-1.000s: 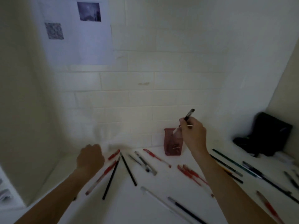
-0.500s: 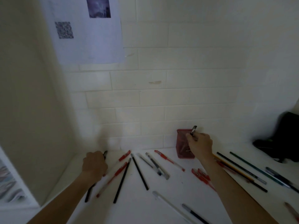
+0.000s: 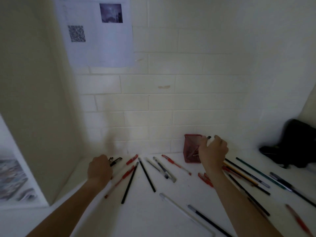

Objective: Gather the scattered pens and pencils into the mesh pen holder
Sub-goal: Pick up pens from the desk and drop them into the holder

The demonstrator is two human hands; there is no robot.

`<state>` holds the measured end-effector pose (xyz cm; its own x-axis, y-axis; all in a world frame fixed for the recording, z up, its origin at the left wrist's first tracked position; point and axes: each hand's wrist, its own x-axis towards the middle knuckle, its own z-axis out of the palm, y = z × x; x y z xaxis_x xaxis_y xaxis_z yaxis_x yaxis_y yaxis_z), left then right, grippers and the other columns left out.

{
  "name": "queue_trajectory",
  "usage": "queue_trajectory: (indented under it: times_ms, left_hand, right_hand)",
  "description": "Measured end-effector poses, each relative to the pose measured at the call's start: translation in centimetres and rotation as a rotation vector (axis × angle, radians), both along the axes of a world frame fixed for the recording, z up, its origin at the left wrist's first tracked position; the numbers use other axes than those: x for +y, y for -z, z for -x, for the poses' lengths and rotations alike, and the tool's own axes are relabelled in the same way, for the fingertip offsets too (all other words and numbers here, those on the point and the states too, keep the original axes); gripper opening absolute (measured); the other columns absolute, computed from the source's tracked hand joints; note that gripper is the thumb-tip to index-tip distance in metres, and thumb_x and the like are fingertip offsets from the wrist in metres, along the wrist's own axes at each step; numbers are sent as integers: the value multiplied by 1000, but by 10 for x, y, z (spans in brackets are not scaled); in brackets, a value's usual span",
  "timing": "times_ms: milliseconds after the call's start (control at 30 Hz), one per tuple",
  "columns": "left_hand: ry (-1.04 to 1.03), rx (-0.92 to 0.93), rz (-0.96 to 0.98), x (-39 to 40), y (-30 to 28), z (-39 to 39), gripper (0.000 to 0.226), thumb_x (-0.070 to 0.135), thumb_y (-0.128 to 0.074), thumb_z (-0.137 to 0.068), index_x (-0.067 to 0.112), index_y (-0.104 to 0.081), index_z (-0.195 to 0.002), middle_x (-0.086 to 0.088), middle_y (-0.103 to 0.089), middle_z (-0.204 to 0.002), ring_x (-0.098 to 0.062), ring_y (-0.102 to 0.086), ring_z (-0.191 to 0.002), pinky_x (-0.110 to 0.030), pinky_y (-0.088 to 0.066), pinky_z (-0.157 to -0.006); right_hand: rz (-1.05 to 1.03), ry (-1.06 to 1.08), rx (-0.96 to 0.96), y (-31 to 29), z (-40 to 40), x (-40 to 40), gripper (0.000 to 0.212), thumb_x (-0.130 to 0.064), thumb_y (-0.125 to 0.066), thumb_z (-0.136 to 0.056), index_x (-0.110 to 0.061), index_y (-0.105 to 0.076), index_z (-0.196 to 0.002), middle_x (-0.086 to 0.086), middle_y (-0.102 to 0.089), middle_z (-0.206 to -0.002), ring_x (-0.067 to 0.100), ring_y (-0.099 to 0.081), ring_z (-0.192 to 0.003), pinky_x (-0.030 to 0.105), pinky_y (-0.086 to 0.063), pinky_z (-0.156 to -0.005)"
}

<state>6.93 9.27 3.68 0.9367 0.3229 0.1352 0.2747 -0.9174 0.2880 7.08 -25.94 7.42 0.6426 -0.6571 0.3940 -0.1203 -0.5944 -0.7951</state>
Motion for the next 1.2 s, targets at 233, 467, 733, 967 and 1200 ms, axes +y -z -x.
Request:
queue_trajectory:
  times_ms: [233, 467, 733, 967, 1200]
  left_hand:
    - [93, -286, 99, -24, -16, 13, 14, 8, -65, -78, 4, -54, -70, -11, -60, -70, -27, -58, -65, -30, -38, -55]
    - [405, -219, 400, -105, -38, 53, 8, 13, -70, -79, 14, -64, -83, 5, -62, -72, -9, -57, -62, -16, -40, -53]
    - [624, -136, 611, -90, -50, 45, 8, 26, -77, -80, 24, -71, -84, 5, -77, -77, -5, -72, -68, -22, -59, -68]
    - [165, -67, 38, -6, -11, 1, 26, 34, -57, -92, 13, -65, -104, -9, -61, -103, -27, -63, -96, -35, -54, -84]
    - [69, 113, 30, 14, 11, -7, 7, 15, -57, -81, 11, -59, -86, -12, -67, -102, -30, -63, -97, -30, -50, -76]
  right_hand:
    - [72, -378, -144, -8, 40, 55, 12, -8, -56, -91, -8, -67, -90, 3, -63, -88, 20, -60, -81, 16, -43, -69]
    - [-561, -798, 314, -5, 52, 108, 32, -41, -59, -94, -10, -69, -96, 3, -73, -82, 9, -64, -54, 21, -45, -49]
    - [-563, -941, 254, -29, 39, 83, 20, -20, -66, -92, -1, -64, -100, 9, -72, -81, 16, -64, -61, 28, -52, -62]
    - [-54, -287, -286, -42, 12, 27, 20, -15, -62, -93, -14, -57, -112, -4, -67, -83, 15, -64, -69, 5, -42, -59]
    - [398, 46, -201, -20, -13, -4, 35, -22, -58, -94, -23, -50, -128, 1, -67, -79, 24, -57, -70, 37, -36, -81]
